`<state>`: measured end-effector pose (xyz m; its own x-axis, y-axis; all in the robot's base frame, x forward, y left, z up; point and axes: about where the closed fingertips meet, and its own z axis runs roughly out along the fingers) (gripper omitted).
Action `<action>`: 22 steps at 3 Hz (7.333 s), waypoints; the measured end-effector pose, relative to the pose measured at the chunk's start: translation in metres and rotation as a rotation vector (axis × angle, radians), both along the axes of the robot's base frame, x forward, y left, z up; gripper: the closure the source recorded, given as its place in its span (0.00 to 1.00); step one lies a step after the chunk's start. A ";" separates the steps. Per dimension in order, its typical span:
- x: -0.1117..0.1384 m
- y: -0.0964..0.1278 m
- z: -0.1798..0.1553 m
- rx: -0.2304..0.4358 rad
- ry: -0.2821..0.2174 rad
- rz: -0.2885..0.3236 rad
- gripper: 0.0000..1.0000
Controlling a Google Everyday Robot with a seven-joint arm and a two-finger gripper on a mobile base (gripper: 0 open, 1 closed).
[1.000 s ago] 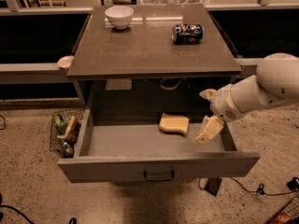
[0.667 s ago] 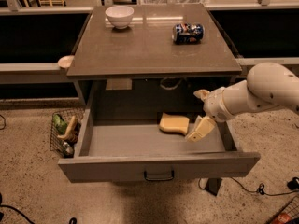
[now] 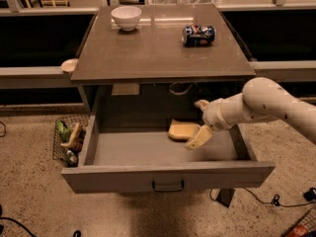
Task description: Pick sponge from top drawer and place on counter
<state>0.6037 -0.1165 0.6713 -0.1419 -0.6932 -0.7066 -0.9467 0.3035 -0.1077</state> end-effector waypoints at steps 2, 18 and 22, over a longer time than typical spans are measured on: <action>0.022 0.004 -0.047 0.041 0.025 -0.042 0.00; 0.165 -0.066 0.202 0.156 -0.513 0.101 0.82; 0.199 -0.084 0.181 0.135 -0.485 0.004 0.00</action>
Offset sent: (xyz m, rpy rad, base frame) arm 0.0319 -0.0011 -0.0662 0.0648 0.0311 -0.0736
